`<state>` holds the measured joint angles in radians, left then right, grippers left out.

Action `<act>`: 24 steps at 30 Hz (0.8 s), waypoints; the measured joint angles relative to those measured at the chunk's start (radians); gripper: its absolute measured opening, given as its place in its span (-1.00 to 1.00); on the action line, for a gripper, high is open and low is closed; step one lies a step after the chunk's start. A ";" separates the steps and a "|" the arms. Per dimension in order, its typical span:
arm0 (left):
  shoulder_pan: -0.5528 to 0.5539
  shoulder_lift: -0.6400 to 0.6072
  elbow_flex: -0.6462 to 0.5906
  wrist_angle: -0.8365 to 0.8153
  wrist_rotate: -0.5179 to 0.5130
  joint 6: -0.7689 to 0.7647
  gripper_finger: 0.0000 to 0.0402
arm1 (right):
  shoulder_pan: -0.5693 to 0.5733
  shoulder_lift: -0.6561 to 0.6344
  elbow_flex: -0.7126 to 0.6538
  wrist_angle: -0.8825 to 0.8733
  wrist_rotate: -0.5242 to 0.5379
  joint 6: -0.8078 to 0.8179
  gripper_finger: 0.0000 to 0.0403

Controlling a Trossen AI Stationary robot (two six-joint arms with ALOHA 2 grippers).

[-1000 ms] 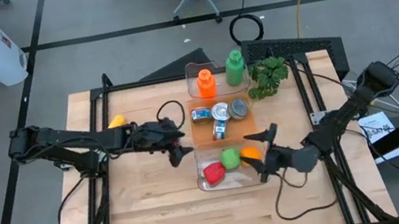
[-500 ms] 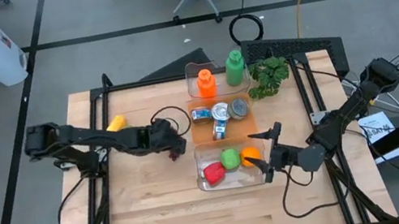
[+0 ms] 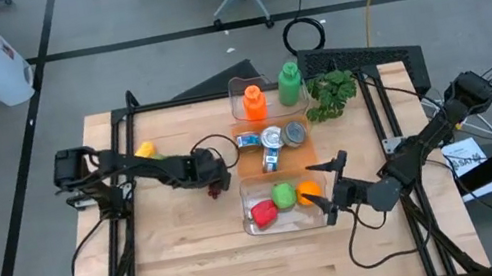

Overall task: Pick & Place Food Item
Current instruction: Put the red grapes into the bottom transparent bin

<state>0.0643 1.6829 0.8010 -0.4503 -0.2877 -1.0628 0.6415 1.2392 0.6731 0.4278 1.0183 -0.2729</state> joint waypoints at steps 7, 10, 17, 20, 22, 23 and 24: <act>0.002 -0.007 -0.004 -0.016 -0.012 0.006 0.27 | 0.000 0.000 0.000 -0.009 0.000 0.000 0.59; 0.003 -0.006 -0.004 -0.021 -0.021 0.033 0.04 | 0.000 0.000 0.000 -0.011 0.000 0.000 0.59; 0.002 -0.100 -0.009 -0.092 -0.027 0.129 -0.41 | 0.000 0.000 0.000 -0.014 0.000 0.027 0.59; -0.001 -0.197 -0.009 -0.093 -0.045 0.169 -0.61 | 0.000 0.000 0.000 -0.018 0.001 0.030 0.59; -0.012 -0.256 -0.009 -0.074 -0.062 0.202 -0.73 | -0.001 0.000 0.000 -0.022 0.002 0.043 0.59; -0.022 -0.289 -0.009 -0.056 -0.067 0.226 -0.78 | -0.005 0.000 0.000 -0.023 0.001 0.052 0.59; -0.033 -0.321 -0.009 -0.024 -0.071 0.259 -0.82 | -0.008 0.000 0.000 -0.028 0.001 0.055 0.59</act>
<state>0.0309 1.3616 0.7921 -0.4747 -0.3582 -0.8042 0.6334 1.2392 0.6731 0.3996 1.0195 -0.2184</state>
